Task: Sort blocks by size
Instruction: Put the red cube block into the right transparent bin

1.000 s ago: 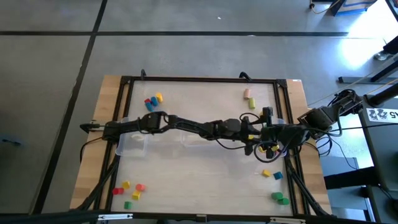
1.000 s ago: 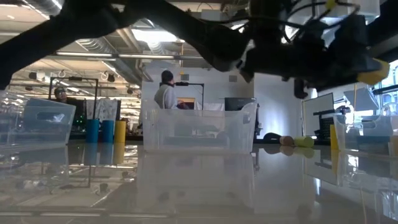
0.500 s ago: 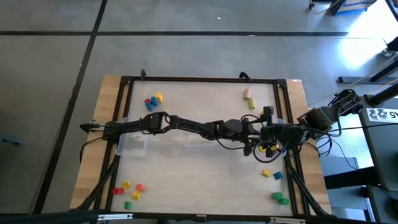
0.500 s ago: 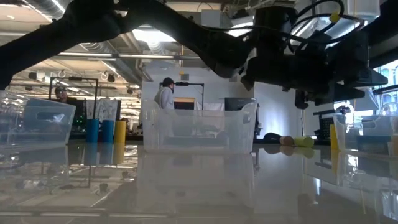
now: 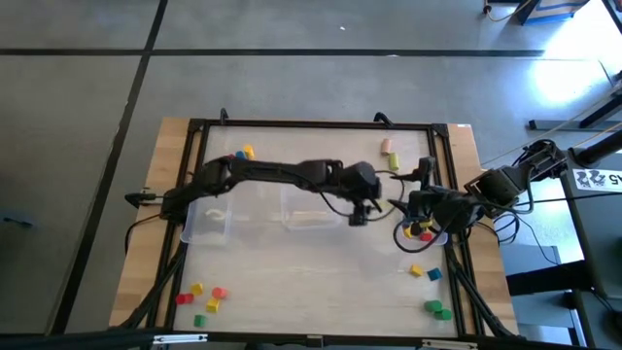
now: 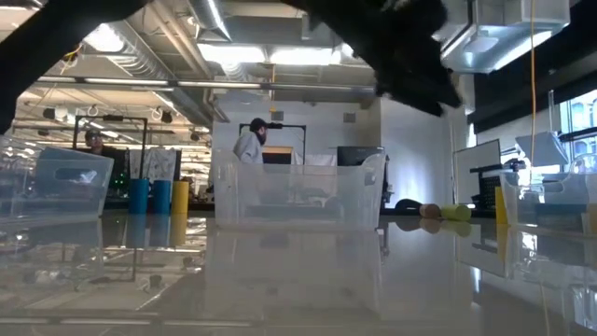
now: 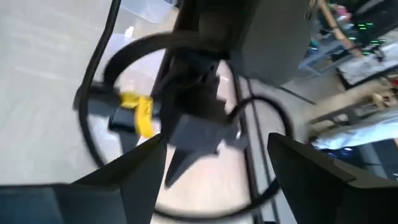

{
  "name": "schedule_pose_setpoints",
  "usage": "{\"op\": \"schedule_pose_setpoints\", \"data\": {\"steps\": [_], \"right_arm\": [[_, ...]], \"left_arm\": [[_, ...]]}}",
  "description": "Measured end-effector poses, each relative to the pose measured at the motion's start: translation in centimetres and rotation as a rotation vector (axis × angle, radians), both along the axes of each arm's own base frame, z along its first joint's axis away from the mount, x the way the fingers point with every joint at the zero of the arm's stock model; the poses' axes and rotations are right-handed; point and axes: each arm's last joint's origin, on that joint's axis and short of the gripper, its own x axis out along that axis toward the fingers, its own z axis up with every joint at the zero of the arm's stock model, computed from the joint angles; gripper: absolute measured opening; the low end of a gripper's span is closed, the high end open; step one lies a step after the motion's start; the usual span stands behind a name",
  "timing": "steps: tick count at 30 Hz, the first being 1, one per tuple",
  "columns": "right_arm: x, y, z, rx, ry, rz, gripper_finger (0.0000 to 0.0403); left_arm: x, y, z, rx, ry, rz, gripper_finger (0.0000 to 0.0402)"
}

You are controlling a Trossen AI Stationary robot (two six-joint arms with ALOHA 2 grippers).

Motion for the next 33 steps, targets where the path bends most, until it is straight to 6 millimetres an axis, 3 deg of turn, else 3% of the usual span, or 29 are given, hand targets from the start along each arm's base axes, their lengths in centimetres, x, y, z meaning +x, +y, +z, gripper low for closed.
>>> {"op": "schedule_pose_setpoints", "data": {"steps": [11,17,26,33], "right_arm": [[-0.2,-0.4,-0.2,-0.102,-0.017,-0.086,0.0285],[0.2,-0.7,-1.6,-0.171,0.005,-0.143,0.0285],[2.2,-3.1,-6.0,-0.203,0.07,-0.27,0.0285],[3.5,-5.5,-10.3,-0.207,0.123,-0.308,0.0285]], "left_arm": [[-6.9,6.2,1.9,0.004,0.179,0.148,0.0237],[-13.2,8.9,3.3,-0.01,0.186,0.249,0.0237],[-24.0,11.0,6.1,0.012,0.193,0.376,0.0237],[-29.9,11.8,6.6,0.045,0.325,0.448,0.0237]]}}
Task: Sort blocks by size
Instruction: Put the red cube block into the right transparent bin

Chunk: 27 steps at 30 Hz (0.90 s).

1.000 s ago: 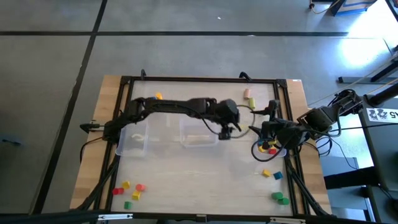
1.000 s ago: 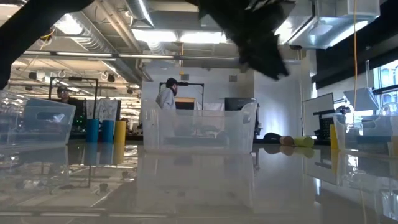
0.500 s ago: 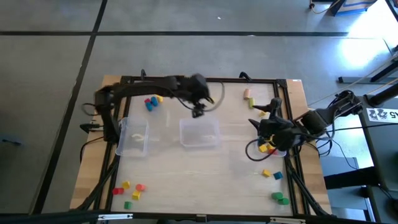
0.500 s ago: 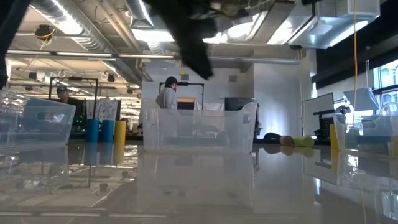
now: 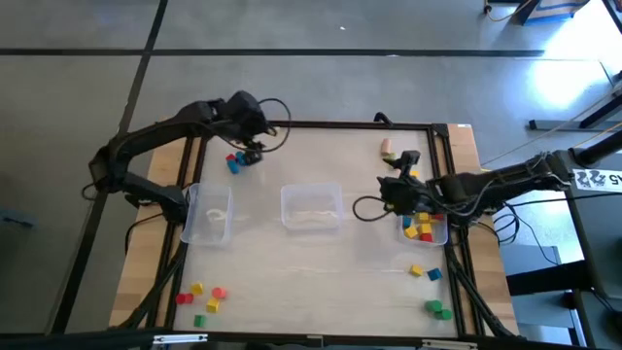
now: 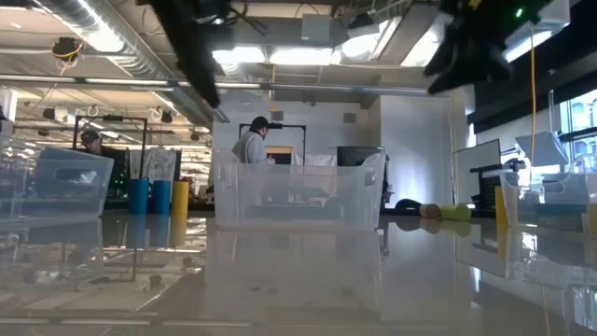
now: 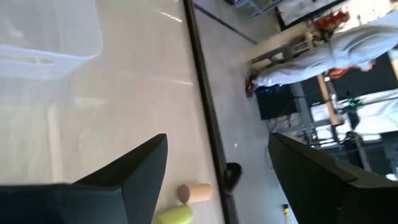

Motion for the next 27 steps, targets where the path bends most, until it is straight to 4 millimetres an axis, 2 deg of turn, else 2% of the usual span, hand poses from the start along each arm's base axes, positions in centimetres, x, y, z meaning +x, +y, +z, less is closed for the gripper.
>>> {"op": "schedule_pose_setpoints", "data": {"steps": [5,13,19,27], "right_arm": [[0.5,-1.2,-1.8,0.046,0.006,0.025,0.0285],[0.7,-1.6,-2.3,0.074,0.014,0.051,0.0285],[0.7,-1.6,-2.3,0.074,0.014,0.052,0.0285],[0.7,-1.6,-2.3,0.08,0.016,0.058,0.0285]], "left_arm": [[-2.3,0.8,-1.9,0.008,0.233,0.052,0.0237],[-4.6,2.0,-5.6,0.084,0.525,0.031,0.0237],[-5.6,2.4,-7.6,0.095,0.657,-0.164,0.0237],[-6.2,2.4,-11.0,0.033,0.698,-0.318,0.0237]]}}
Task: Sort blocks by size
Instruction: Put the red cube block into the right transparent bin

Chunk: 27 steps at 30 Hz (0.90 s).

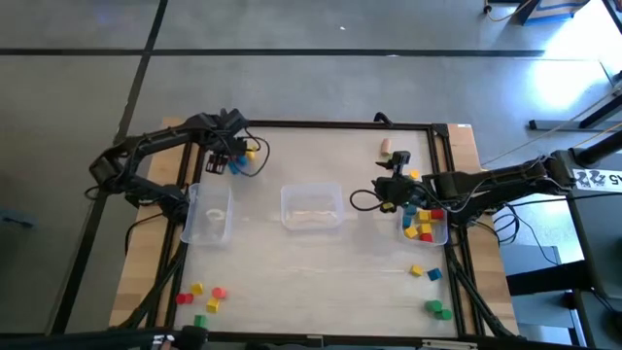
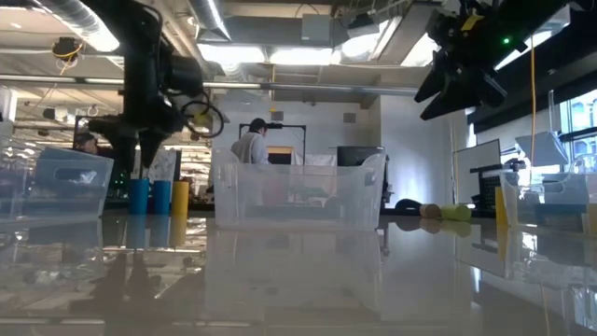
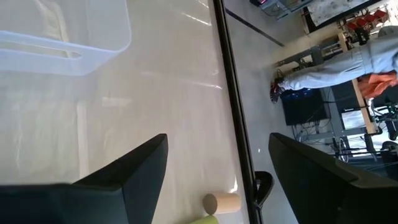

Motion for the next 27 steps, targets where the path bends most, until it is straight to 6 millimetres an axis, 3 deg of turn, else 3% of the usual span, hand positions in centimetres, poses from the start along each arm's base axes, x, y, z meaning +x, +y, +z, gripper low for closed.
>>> {"op": "schedule_pose_setpoints", "data": {"steps": [16,27], "right_arm": [[0.0,0.0,0.0,0.0,0.003,0.0,0.0285],[0.0,0.1,-0.1,0.019,0.012,0.019,0.0285]], "left_arm": [[0.6,0.4,-4.2,-0.06,0.036,-0.129,0.0237],[0.7,1.1,-6.0,-0.098,0.028,-0.115,0.0236]]}}
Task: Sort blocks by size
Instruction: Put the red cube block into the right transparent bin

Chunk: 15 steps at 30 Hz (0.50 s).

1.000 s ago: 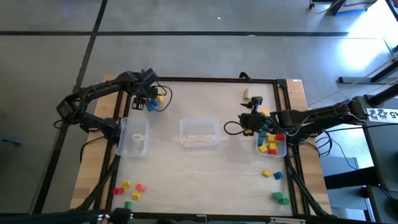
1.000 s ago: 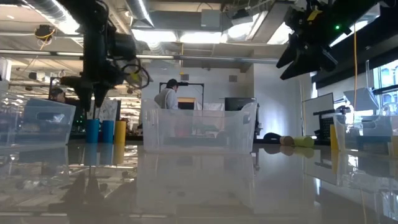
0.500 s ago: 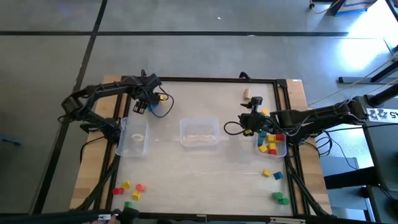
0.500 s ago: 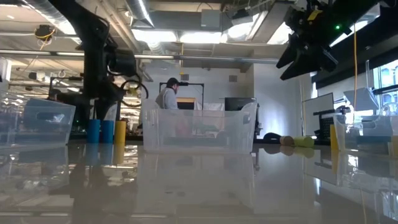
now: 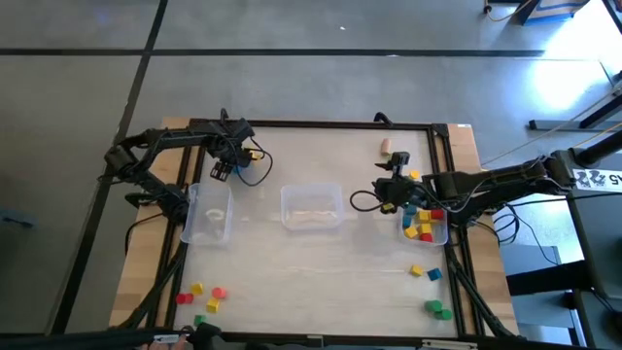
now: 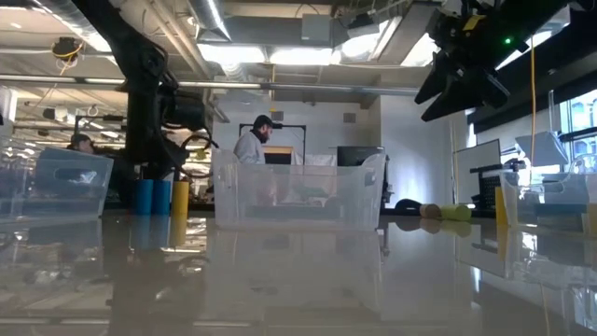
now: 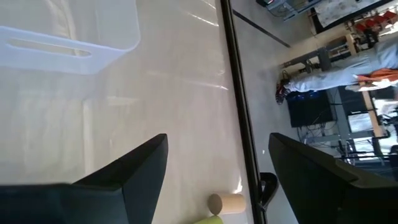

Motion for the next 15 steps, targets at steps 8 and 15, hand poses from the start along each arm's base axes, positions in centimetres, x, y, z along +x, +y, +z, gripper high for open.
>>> {"op": "schedule_pose_setpoints", "data": {"steps": [8,15], "right_arm": [[0.01,0.02,-0.02,0.008,0.001,0.007,0.0285],[0.01,0.02,-0.02,0.008,0.001,0.007,0.0285]], "left_arm": [[0.04,0.1,-0.03,0.01,-0.004,0.006,0.017],[-0.04,-0.01,0.14,0.011,0.0,0.008,0.0131]]}}
